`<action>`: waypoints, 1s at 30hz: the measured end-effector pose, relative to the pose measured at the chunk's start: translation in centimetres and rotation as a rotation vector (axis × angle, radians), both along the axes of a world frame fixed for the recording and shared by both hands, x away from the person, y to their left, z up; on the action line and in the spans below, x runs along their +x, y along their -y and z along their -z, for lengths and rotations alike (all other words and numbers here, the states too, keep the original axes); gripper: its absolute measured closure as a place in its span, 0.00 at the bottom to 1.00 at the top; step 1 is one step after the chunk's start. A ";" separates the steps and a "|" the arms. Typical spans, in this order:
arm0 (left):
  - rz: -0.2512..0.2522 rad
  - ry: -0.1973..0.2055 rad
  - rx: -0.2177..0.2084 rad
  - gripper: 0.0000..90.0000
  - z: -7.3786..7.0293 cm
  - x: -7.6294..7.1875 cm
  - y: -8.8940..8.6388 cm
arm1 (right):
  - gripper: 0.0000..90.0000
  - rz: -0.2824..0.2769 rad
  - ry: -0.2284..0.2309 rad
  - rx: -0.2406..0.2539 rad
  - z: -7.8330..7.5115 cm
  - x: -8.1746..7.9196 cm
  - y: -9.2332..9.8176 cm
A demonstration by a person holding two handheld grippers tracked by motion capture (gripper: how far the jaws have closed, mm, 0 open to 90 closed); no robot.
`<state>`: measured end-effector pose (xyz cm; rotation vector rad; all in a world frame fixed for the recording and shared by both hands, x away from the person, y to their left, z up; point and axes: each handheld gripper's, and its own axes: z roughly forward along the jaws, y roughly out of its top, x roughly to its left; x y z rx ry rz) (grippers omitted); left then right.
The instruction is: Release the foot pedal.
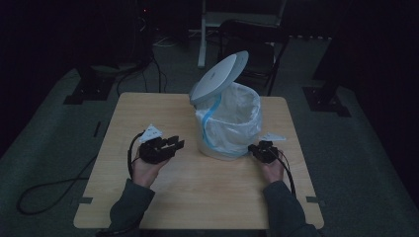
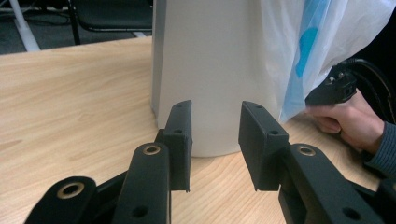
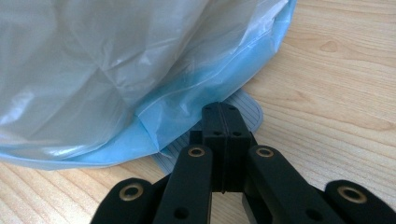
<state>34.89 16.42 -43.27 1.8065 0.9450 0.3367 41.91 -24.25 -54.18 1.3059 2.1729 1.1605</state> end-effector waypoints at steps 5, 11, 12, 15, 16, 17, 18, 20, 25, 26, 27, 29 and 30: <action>0.004 -0.009 -0.004 0.73 0.2 -0.1 0.0 | 1.00 -0.003 -0.002 -0.003 -0.1 0.0 0.0; 0.006 -0.006 -0.008 0.73 0.0 -0.1 -0.1 | 1.00 -0.007 -0.004 -0.007 -0.1 0.0 -0.1; 0.006 -0.006 -0.009 0.73 0.0 -0.1 -0.1 | 1.00 -0.008 -0.005 -0.010 -0.1 -0.1 -0.1; 0.005 -0.006 -0.008 0.73 0.0 -0.1 -0.1 | 1.00 -0.007 -0.005 -0.009 -0.1 -0.1 -0.1; 0.005 -0.007 -0.009 0.73 0.0 -0.1 -0.1 | 1.00 -0.008 -0.006 -0.010 -0.2 -0.1 -0.1; 0.005 -0.008 -0.010 0.73 0.1 -0.1 -0.1 | 1.00 -0.010 -0.007 -0.011 -0.2 -0.1 -0.1; 0.005 -0.008 -0.011 0.73 0.1 -0.1 -0.1 | 1.00 -0.011 -0.007 -0.012 -0.2 -0.1 -0.1; 0.004 -0.009 -0.012 0.73 0.1 -0.1 -0.1 | 1.00 -0.011 -0.006 -0.013 -0.2 -0.1 -0.1; 0.006 -0.010 -0.011 0.73 0.1 -0.1 -0.1 | 1.00 -0.012 -0.006 -0.011 -0.3 -0.2 -0.1; 0.006 -0.009 -0.011 0.73 0.1 -0.1 -0.1 | 1.00 -0.011 -0.003 -0.008 -0.4 -0.2 -0.1; 0.006 -0.009 -0.011 0.73 0.1 -0.1 -0.1 | 1.00 -0.011 -0.003 -0.008 -0.4 -0.2 -0.1; 0.004 -0.011 -0.013 0.73 0.1 -0.1 -0.1 | 1.00 -0.011 0.001 -0.007 -0.5 -0.2 -0.1; 0.004 -0.010 -0.013 0.73 0.1 -0.1 -0.1 | 1.00 -0.011 0.003 -0.008 -0.5 -0.3 -0.1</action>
